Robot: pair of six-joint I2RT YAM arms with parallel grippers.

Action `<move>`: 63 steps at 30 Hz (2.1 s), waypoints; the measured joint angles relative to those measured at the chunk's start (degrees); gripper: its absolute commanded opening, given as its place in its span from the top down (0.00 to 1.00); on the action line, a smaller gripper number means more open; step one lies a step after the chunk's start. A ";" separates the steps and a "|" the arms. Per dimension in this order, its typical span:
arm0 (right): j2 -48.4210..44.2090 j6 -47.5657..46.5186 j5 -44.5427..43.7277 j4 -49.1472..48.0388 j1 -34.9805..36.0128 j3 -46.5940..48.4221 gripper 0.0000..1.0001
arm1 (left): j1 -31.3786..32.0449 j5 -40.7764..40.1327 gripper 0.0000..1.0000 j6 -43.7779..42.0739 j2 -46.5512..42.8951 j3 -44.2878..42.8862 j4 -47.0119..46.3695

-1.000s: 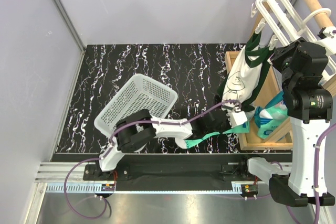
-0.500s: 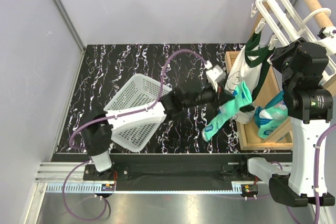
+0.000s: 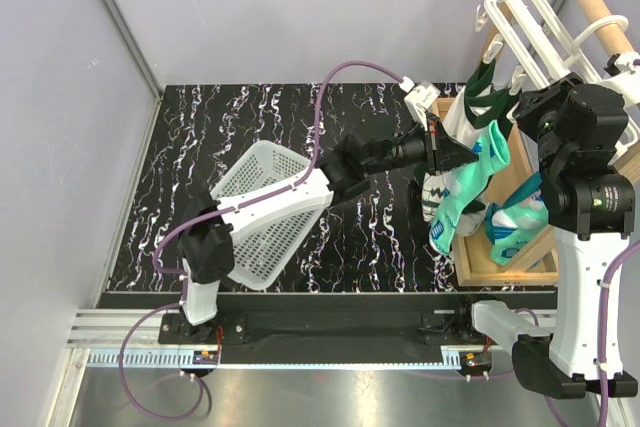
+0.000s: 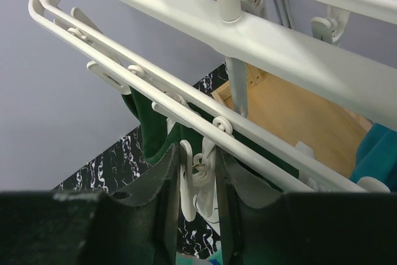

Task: Clip the socks to the hanger
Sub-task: Clamp the sock onto the hanger.

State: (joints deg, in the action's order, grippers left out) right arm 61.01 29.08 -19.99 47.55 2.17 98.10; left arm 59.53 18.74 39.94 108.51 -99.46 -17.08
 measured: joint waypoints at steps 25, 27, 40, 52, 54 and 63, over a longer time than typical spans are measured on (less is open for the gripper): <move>-1.49 -1.70 1.25 -2.71 0.00 -2.58 1.00 | -1.07 -1.42 1.00 8.35 6.64 -12.48 8.35; -1.49 -1.70 1.25 -2.71 0.00 -2.58 1.00 | -1.14 -1.62 1.00 8.35 6.69 -12.07 8.50; -1.62 -1.77 1.57 -3.15 0.00 -2.97 1.00 | -1.36 -4.04 1.00 8.11 6.69 -10.60 11.58; -1.95 -1.79 2.49 -3.56 0.00 -3.32 1.00 | -1.36 -4.39 1.00 8.48 8.79 -17.11 14.93; -2.03 -1.79 2.67 -3.63 0.00 -3.41 1.00 | -1.36 -4.39 1.00 8.59 9.16 -18.01 15.06; -2.27 -1.86 3.02 -4.63 0.00 -4.24 1.00 | -1.40 -4.37 1.00 9.66 9.60 -18.80 15.30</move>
State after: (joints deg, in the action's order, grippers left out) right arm 58.74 27.22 -16.97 42.92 2.17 93.86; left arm 58.13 14.37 49.60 118.10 -118.26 -1.78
